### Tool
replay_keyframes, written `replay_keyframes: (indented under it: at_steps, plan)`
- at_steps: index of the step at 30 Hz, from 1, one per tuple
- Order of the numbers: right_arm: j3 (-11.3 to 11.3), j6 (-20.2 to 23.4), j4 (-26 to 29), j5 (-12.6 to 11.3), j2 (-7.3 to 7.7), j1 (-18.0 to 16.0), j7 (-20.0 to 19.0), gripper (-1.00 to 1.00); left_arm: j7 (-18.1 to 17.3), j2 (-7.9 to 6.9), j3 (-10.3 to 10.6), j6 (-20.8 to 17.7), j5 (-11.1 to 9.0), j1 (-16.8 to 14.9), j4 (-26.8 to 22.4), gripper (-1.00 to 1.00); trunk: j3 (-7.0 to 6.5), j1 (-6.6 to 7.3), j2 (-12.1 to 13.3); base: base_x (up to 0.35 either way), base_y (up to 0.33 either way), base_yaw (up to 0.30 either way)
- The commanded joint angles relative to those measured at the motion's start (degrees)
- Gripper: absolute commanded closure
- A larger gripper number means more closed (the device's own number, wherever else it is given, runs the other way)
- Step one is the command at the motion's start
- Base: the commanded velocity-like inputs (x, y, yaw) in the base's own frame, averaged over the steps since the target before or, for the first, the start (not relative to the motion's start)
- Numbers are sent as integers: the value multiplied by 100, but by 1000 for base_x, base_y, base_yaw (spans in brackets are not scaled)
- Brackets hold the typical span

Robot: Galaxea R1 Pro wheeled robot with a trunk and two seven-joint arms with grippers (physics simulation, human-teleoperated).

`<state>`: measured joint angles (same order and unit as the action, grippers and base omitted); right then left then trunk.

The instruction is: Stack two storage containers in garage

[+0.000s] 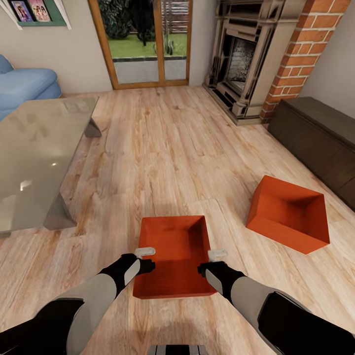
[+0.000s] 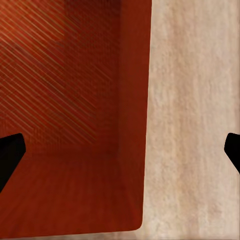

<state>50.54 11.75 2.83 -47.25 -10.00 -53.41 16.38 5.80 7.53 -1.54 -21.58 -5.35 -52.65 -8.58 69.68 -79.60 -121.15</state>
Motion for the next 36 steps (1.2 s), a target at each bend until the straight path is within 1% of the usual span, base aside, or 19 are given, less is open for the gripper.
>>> replay_keyframes:
  at_steps: [1,26,27,30,31,33,36]
  plan:
    - [44,36,9,-30,0,-3,32,-100,36,2,-13,-26,-57,0,-12,-100,4,0,-3,0,0,0]
    - [35,29,8,-30,0,-3,36,-100,36,-6,-15,-9,-54,0,-12,-100,4,0,-3,0,0,0]
    - [35,29,8,-30,0,-3,36,-100,36,-18,-17,-7,-52,0,-12,-100,4,0,-3,0,0,0]
    - [35,29,9,-30,0,-3,36,-100,36,-127,-26,-5,-50,0,-19,-100,4,0,-3,0,0,0]
    - [35,27,9,-30,0,-3,37,-100,30,-239,-28,-12,-56,0,-20,-100,4,0,-3,0,0,0]
    - [35,28,11,-30,0,-3,36,-100,23,-346,-30,-23,-60,0,-20,-100,4,0,-3,0,0,0]
    - [35,28,9,-30,0,-3,37,-100,20,-399,-29,-28,-61,0,-21,-100,4,0,-3,0,0,0]
